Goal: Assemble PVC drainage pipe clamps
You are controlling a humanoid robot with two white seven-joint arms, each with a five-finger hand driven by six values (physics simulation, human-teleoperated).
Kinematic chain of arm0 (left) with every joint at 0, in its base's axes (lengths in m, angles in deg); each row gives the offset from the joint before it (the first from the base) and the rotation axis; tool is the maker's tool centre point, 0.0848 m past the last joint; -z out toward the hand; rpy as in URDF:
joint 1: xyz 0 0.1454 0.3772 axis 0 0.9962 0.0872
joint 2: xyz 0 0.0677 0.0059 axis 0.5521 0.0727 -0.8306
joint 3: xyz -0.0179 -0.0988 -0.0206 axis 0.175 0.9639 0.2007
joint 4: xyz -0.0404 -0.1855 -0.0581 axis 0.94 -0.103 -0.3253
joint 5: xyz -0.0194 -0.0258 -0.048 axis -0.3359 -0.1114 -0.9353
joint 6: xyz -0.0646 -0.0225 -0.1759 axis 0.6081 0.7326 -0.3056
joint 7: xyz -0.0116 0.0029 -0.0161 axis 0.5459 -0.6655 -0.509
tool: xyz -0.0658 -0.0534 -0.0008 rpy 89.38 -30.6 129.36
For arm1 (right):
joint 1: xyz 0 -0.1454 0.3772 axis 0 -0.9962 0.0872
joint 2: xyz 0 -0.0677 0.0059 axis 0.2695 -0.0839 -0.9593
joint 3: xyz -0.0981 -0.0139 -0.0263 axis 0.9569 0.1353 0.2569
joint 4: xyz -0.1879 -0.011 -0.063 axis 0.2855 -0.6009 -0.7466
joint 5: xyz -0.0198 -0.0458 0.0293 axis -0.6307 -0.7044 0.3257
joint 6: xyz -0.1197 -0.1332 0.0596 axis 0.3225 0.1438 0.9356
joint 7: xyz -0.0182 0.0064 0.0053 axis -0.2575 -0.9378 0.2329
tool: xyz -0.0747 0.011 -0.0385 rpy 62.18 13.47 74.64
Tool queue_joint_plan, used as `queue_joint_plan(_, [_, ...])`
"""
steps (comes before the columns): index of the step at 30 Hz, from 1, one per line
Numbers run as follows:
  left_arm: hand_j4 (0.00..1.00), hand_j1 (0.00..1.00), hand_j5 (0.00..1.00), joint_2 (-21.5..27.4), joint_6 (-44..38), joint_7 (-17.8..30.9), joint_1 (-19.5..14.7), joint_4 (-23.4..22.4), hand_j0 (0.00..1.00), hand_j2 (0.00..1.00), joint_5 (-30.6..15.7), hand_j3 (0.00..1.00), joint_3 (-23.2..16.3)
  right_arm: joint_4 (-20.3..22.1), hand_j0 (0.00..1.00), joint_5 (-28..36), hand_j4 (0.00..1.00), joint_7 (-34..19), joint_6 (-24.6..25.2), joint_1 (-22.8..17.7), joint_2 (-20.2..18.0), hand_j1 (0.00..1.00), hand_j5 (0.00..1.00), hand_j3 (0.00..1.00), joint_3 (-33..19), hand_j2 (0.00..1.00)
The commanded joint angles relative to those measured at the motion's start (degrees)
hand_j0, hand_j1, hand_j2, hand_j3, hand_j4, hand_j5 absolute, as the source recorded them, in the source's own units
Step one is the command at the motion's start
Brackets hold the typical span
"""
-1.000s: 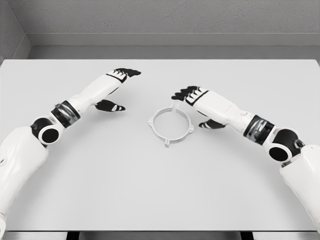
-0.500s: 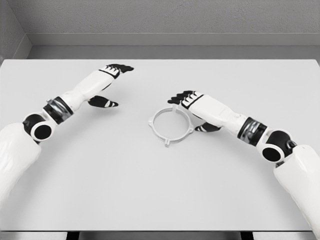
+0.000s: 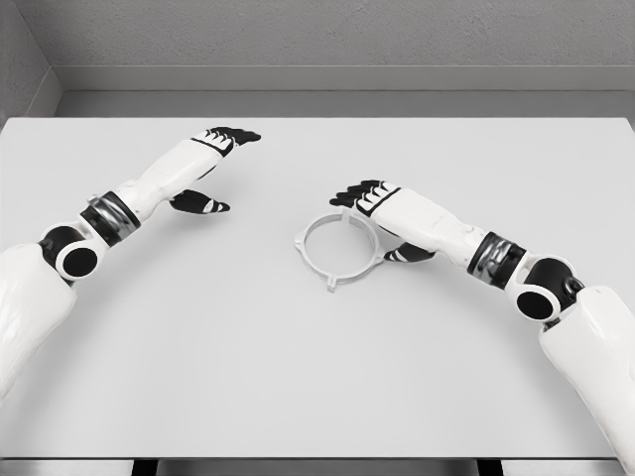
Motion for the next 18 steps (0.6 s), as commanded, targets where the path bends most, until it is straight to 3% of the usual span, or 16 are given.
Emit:
queue_joint_plan(1, [1.00,1.00,1.00,0.03,0.00,-0.04,0.00,0.04,1.00,1.00,-0.37,1.00,0.06,-0.04,1.00,0.27,1.00,0.06,0.08,0.00,0.13,1.00,1.00,1.00,-0.02,1.00])
queue_joint_plan(18, [1.00,1.00,1.00,0.03,0.00,-0.04,0.00,-0.04,1.00,1.00,-0.37,1.00,0.06,0.14,1.00,0.27,1.00,0.06,0.52,0.09,0.39,1.00,1.00,1.00,0.24,1.00])
